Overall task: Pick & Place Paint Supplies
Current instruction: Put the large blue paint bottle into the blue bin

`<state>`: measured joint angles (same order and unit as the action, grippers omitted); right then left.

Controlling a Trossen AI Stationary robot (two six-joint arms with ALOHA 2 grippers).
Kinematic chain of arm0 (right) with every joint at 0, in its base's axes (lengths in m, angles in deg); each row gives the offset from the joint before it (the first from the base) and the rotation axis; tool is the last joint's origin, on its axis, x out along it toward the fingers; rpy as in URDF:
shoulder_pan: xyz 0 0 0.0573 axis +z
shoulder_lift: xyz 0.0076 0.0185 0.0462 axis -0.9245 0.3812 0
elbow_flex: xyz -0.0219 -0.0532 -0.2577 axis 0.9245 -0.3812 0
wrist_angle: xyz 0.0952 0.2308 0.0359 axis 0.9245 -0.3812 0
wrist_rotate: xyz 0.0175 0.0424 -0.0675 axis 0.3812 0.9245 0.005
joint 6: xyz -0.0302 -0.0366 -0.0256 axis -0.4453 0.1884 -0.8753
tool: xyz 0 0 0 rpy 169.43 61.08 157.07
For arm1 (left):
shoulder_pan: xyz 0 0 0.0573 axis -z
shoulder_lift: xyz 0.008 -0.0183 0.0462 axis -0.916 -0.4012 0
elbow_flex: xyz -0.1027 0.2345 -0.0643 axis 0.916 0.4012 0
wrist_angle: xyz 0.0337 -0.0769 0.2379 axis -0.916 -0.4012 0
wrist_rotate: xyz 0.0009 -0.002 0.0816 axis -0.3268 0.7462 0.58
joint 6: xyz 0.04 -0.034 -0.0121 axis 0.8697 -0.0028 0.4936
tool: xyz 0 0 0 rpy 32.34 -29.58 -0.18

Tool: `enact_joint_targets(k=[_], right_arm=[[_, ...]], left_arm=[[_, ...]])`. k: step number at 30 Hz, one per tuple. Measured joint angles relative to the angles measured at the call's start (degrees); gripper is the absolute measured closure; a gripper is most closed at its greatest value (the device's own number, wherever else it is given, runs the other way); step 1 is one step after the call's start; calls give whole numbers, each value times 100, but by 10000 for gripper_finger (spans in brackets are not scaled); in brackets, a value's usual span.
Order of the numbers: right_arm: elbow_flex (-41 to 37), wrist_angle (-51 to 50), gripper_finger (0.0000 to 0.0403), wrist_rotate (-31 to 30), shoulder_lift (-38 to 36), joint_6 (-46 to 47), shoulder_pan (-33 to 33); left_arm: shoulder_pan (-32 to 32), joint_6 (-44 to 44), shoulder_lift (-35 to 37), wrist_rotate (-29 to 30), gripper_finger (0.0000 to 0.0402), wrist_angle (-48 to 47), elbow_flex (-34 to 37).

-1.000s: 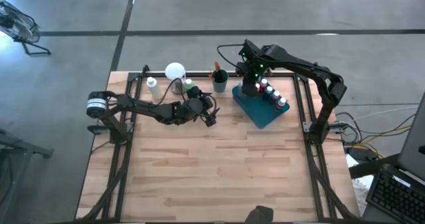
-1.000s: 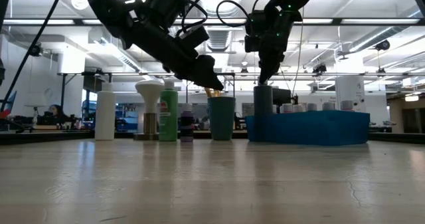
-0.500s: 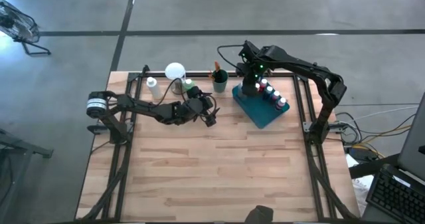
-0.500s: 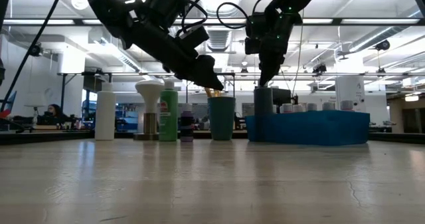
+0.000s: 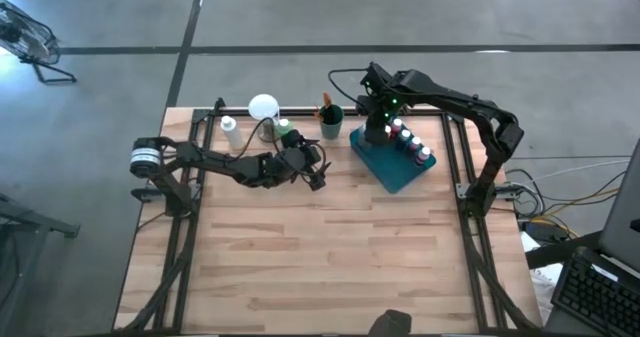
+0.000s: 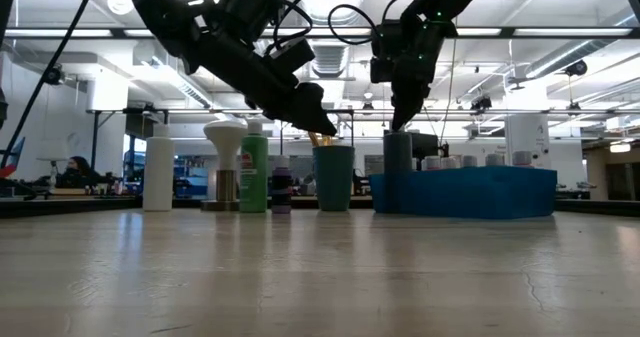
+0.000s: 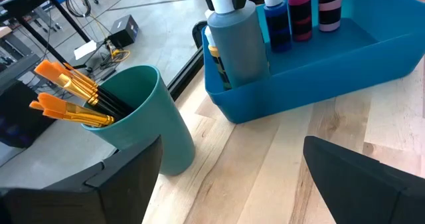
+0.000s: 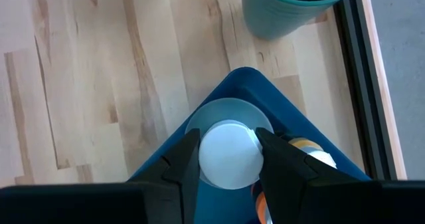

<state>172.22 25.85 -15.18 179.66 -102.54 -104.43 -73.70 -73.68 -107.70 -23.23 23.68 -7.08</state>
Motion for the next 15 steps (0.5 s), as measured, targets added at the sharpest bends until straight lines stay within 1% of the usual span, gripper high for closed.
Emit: enact_joint_targets(k=[4,10,15], right_arm=[[5,17,284,-2,4,0,2],[3,40,238,4,19,0,9],[3,38,222,2,24,-20,9]], left_arm=[[0,-18,0,0,32,-1,1],[0,-22,0,0,32,-1,-1],[0,-22,0,0,32,-1,1]])
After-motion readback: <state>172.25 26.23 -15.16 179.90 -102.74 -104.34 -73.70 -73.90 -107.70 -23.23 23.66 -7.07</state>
